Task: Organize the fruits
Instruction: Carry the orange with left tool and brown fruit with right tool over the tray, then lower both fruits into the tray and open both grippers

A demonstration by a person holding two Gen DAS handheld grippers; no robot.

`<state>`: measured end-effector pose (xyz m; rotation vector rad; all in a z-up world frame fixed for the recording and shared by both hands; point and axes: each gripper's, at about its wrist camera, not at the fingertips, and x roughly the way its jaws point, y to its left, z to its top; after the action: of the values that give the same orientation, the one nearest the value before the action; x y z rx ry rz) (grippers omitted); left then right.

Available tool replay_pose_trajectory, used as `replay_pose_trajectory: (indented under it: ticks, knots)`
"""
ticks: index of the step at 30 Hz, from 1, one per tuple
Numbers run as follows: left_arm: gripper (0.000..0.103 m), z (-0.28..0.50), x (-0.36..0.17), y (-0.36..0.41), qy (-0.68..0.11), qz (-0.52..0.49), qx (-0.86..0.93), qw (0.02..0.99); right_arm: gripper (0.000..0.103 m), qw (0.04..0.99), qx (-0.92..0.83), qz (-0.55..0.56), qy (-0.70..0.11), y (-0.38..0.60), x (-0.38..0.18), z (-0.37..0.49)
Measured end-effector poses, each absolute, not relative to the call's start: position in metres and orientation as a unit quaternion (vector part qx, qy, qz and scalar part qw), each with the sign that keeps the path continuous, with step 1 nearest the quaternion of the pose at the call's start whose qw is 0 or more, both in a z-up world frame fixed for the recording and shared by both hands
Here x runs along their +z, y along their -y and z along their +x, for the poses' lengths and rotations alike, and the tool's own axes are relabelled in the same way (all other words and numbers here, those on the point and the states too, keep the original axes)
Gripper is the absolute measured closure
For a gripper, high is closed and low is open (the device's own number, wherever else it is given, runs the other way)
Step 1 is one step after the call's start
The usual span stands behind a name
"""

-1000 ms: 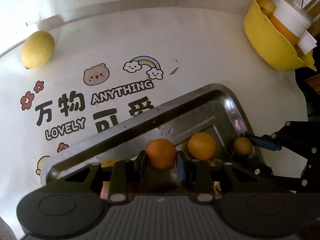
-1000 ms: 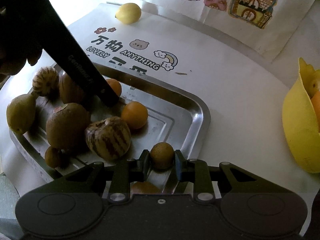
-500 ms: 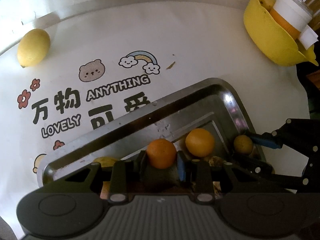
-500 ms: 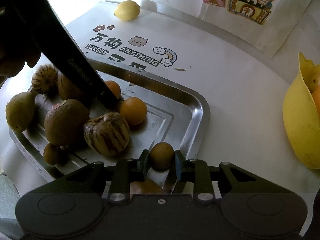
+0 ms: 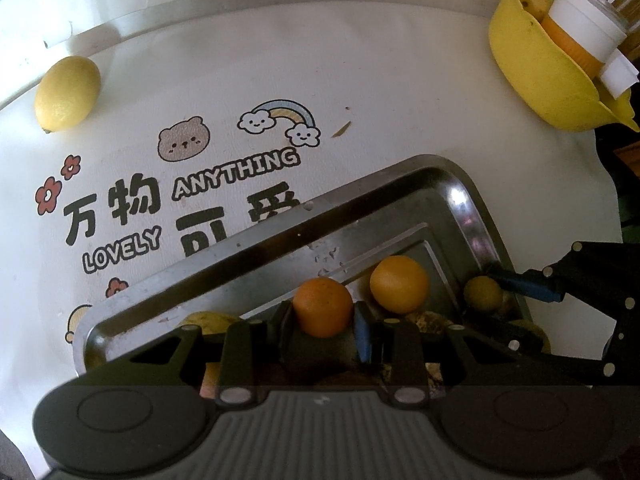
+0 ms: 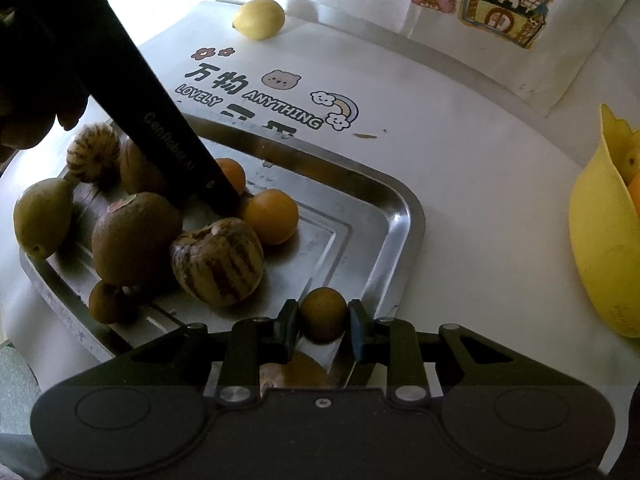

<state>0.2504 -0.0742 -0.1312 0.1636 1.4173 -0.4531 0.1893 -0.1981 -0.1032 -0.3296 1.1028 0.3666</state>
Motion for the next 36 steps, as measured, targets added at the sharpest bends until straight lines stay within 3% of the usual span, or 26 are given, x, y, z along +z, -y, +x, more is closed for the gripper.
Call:
replay_pose_trajectory:
  ticks: [12, 26, 31, 36]
  knots:
    - [0.065, 0.247, -0.126, 0.079, -0.646, 0.069, -0.198, 0.734, 0.073, 0.824, 0.172, -0.154, -0.517, 0.198, -0.104, 0.189]
    - [0.053, 0.225, -0.097, 0.078, -0.632, 0.053, -0.193, 0.748, 0.060, 0.836, 0.155, -0.142, -0.506, 0.197, -0.090, 0.173]
    - [0.046, 0.213, -0.080, 0.075, -0.621, 0.050, -0.193, 0.758, 0.053, 0.842, 0.151, -0.140, -0.498, 0.197, -0.078, 0.164]
    - [0.030, 0.196, -0.061, 0.067, -0.607, 0.041, -0.188, 0.771, 0.043, 0.850, 0.148, -0.134, -0.487, 0.191, -0.059, 0.152]
